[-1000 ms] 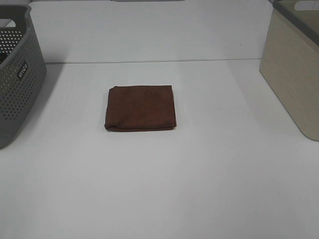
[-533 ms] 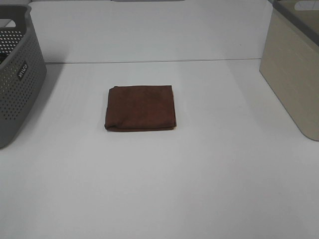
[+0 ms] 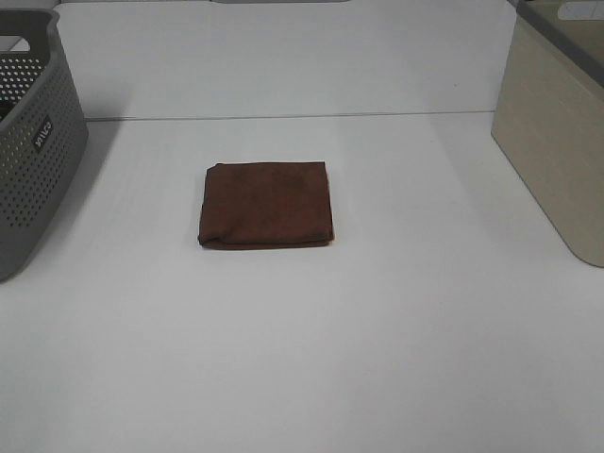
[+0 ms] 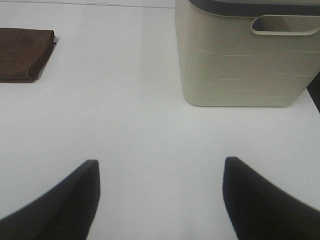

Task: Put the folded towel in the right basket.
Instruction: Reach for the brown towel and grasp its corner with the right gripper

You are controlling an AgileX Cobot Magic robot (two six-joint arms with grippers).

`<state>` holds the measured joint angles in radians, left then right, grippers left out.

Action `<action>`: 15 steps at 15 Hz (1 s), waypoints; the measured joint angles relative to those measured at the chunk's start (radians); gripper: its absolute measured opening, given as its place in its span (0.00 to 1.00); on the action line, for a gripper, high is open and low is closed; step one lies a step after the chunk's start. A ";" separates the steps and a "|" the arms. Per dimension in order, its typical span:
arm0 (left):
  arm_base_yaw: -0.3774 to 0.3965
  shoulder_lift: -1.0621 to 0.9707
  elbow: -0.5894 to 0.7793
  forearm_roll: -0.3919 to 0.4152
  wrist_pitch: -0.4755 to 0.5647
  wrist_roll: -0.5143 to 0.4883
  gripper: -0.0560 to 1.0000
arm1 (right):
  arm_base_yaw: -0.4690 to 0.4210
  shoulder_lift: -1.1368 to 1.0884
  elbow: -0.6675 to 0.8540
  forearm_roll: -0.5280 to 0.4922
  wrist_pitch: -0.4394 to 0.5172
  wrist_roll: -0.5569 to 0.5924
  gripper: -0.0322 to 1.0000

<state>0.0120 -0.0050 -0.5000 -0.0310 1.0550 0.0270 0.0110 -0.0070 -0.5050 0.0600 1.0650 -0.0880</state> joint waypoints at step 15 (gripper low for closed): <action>0.000 0.000 0.000 0.000 0.000 0.000 0.97 | 0.000 0.000 0.000 0.000 0.000 0.000 0.67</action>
<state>0.0120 -0.0050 -0.5000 -0.0310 1.0550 0.0270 0.0110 -0.0070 -0.5050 0.0600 1.0650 -0.0880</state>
